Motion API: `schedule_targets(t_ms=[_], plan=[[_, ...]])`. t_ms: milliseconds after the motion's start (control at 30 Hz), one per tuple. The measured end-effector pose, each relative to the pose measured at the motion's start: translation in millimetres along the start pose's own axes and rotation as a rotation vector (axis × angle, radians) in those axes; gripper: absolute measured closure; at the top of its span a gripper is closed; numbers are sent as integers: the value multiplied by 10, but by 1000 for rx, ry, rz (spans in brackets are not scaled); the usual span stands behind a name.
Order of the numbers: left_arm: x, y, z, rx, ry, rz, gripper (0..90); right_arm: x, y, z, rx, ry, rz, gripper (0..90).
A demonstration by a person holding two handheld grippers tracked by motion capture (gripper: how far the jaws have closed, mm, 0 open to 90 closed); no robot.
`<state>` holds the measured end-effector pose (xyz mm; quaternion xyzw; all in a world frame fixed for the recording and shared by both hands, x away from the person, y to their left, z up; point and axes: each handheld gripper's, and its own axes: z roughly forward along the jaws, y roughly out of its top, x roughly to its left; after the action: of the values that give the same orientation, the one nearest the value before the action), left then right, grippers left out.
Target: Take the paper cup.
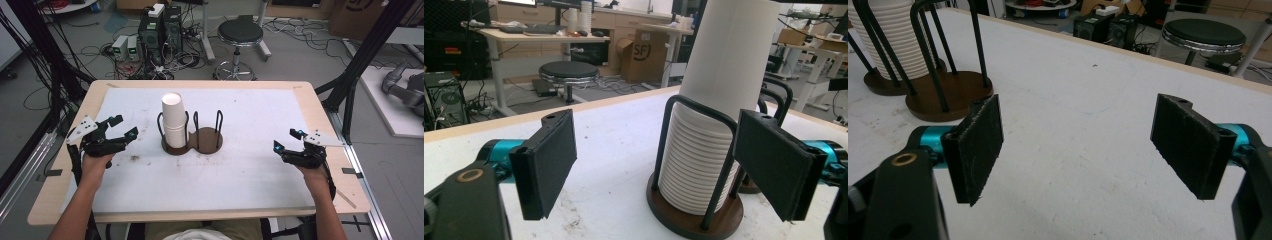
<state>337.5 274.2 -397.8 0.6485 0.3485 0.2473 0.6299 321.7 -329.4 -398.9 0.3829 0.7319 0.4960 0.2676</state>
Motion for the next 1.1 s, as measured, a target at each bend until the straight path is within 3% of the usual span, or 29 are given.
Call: schedule_targets(t_ms=[467,900,1100], plan=[[8,-26,7,15,16,-4,176,-14,-12,-2,-6,7,9,214],[23,-41,-38,20,13,-6,176,187,158,91,-43,69,-3,203],[28,-50,-52,27,17,-9,176,382,300,209,-59,102,-72,199]])
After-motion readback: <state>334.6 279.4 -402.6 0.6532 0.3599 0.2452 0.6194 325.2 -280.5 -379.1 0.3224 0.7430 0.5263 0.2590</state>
